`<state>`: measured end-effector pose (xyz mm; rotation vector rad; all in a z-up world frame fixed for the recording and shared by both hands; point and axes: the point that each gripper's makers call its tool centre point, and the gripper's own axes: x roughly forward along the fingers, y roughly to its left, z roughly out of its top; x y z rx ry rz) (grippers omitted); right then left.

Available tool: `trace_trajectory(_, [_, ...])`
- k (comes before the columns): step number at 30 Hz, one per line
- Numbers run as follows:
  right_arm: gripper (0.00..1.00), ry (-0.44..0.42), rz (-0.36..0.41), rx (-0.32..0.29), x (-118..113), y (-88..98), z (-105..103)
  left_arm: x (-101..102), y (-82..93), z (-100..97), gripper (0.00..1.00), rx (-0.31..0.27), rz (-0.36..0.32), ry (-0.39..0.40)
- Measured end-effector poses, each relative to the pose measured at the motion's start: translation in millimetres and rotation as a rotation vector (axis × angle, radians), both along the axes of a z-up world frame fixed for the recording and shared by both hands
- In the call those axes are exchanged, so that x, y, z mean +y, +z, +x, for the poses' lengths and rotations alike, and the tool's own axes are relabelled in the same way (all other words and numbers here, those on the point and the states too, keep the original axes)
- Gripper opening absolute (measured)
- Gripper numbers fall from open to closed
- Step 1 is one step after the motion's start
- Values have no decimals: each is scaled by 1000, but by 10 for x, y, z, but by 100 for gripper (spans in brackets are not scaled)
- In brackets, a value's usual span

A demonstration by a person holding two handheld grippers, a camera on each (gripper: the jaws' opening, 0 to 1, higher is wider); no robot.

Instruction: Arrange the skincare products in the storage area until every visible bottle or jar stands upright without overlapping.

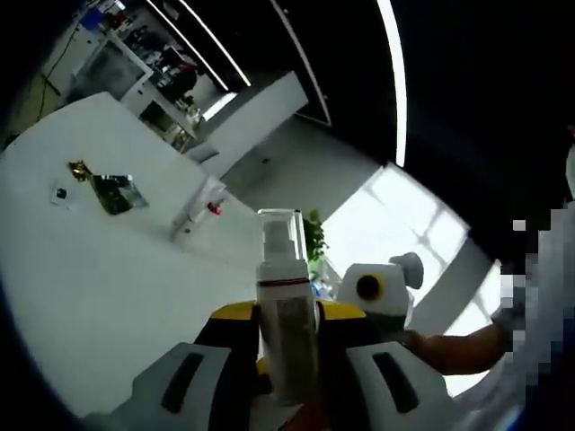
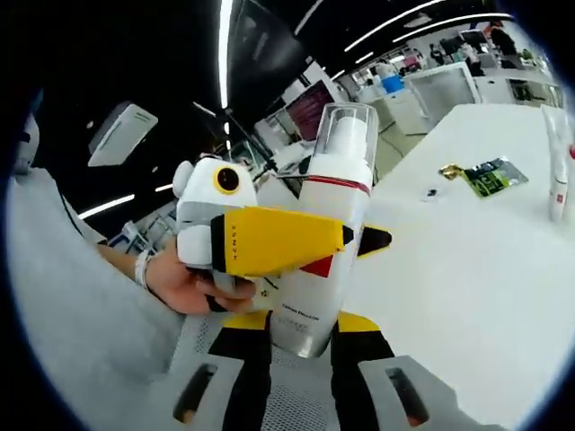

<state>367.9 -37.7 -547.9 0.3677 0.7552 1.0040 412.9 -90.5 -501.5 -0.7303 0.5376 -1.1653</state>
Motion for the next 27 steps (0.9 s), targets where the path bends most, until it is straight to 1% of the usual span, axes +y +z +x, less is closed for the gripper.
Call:
trace_trajectory(5, [17, -2, 77, 22, 15, 99, -58, -22, 72, -54, 22, 16, -46, -32])
trace_trajectory(6, [17, 1, 113, 37, 29, 140, -82, -29, 98, -76, 22, 29, -65, -44])
trace_trajectory(8, [17, 3, 141, 46, 17, 166, -101, -33, 114, -93, 22, 41, -78, -55])
trace_trajectory(10, [18, 4, 144, 50, 12, 168, -124, -43, 115, -114, 22, 46, -80, -67])
trace_trajectory(12, [18, 8, 147, 60, 13, 171, -149, -63, 118, -150, 22, 66, -86, -87])
trace_trajectory(14, [18, 6, 144, 63, 12, 170, -165, -65, 109, -158, 22, 60, -80, -93])
trace_trajectory(15, [18, 17, 160, 64, 28, 193, -190, -68, 113, -169, 22, 66, -84, -100])
trace_trajectory(17, [18, 29, 216, 73, 62, 266, -221, -79, 165, -205, 22, 72, -112, -119])
trace_trajectory(18, [18, 42, 238, 67, 80, 304, -238, -84, 191, -226, 22, 77, -128, -132])
trace_trajectory(19, [17, 46, 238, 65, 80, 303, -243, -89, 217, -248, 22, 82, -145, -147])
trace_trajectory(22, [17, 54, 264, 79, 98, 339, -263, -85, 224, -253, 21, 88, -153, -152])
trace_trajectory(23, [17, 53, 262, 81, 99, 337, -261, -85, 233, -260, 21, 93, -161, -158])
trace_trajectory(24, [18, 53, 260, 82, 100, 335, -259, -83, 222, -247, 21, 85, -156, -153])
trace_trajectory(25, [18, 56, 249, 84, 103, 322, -264, -82, 212, -250, 21, 93, -156, -157])
trace_trajectory(26, [18, 43, 234, 78, 103, 306, -241, -79, 218, -250, 21, 90, -156, -154])
trace_trajectory(27, [18, 31, 226, 78, 98, 293, -221, -63, 205, -210, 21, 89, -153, -132])
